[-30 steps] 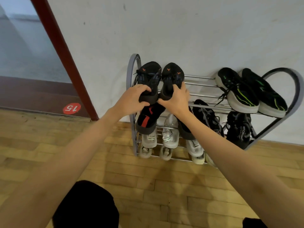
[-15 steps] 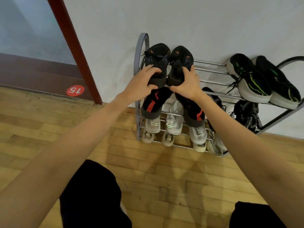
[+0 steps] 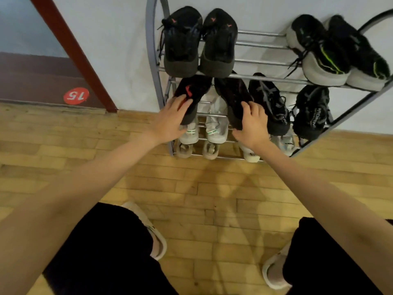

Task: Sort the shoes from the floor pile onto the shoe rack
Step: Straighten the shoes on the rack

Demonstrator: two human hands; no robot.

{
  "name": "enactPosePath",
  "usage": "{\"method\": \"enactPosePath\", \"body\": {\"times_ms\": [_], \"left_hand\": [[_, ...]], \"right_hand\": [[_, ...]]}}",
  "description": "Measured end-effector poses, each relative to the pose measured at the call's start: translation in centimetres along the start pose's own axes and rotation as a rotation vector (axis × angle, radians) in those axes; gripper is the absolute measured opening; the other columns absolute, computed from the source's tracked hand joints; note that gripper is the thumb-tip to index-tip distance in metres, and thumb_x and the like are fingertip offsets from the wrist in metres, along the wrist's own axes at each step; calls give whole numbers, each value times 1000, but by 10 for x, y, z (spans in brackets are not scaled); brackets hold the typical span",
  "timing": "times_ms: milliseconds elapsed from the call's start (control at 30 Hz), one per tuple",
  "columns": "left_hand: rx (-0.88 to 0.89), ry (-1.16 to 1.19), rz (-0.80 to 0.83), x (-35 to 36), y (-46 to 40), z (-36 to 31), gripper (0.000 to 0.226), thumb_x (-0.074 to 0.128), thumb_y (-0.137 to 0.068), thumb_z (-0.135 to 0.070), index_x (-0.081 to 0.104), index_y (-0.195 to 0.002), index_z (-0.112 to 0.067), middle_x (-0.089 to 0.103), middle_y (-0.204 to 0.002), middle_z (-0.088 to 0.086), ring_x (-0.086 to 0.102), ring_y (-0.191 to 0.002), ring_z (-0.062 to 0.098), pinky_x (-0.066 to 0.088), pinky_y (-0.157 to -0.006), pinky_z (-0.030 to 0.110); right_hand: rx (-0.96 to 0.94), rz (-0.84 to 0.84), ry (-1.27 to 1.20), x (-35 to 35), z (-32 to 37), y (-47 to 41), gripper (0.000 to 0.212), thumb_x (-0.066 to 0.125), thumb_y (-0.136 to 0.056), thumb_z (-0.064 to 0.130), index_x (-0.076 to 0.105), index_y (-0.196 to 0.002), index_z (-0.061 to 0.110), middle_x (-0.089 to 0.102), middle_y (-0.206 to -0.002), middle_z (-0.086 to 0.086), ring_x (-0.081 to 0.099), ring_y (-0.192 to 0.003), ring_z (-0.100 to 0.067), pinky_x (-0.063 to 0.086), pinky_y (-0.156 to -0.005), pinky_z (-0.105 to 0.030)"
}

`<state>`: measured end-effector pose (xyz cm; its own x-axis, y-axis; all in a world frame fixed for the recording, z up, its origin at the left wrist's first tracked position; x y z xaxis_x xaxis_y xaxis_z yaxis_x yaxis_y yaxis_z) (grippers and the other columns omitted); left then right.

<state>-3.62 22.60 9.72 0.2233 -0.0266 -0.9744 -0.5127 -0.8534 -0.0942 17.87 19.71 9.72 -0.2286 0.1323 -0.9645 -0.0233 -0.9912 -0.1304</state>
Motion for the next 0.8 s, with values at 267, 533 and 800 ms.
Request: {"method": "enactPosePath", "body": {"times_ms": [267, 533, 800], "left_hand": [[-81, 122, 65, 12, -16, 22, 95, 69, -86, -25, 5, -155, -12, 12, -161, 11, 17, -146, 32, 22, -117, 41], [-27, 41, 154, -1, -34, 22, 61, 78, -72, -35, 49, -120, -10, 51, -116, 6, 44, -104, 23, 43, -82, 35], [-88, 62, -13, -9, -29, 24, 52, 75, -78, -34, 48, -112, -6, 48, -111, 9, 48, -105, 29, 45, -80, 39]], "right_hand": [[77, 157, -74, 24, -17, -16, 77, 67, -86, 19, 24, -150, 18, -5, -157, -24, 10, -140, -53, 24, -114, -54], [50, 94, -207, 16, 7, -26, 91, 75, -75, 48, 31, -141, 4, 22, -137, -25, 24, -128, -44, 25, -114, -48], [96, -95, -357, 20, 38, -32, 79, 73, -78, 46, 39, -129, -5, 23, -138, -30, 24, -132, -42, 25, -114, -45]]}}
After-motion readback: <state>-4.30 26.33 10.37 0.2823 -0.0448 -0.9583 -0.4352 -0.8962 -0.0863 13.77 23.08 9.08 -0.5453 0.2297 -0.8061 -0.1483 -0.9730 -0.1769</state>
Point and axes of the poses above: each hand's wrist, its own y-axis away from the middle knuckle, its own x-axis out of the palm, z = x × y, the point moved 9 cm from there along -y, towards the middle knuckle
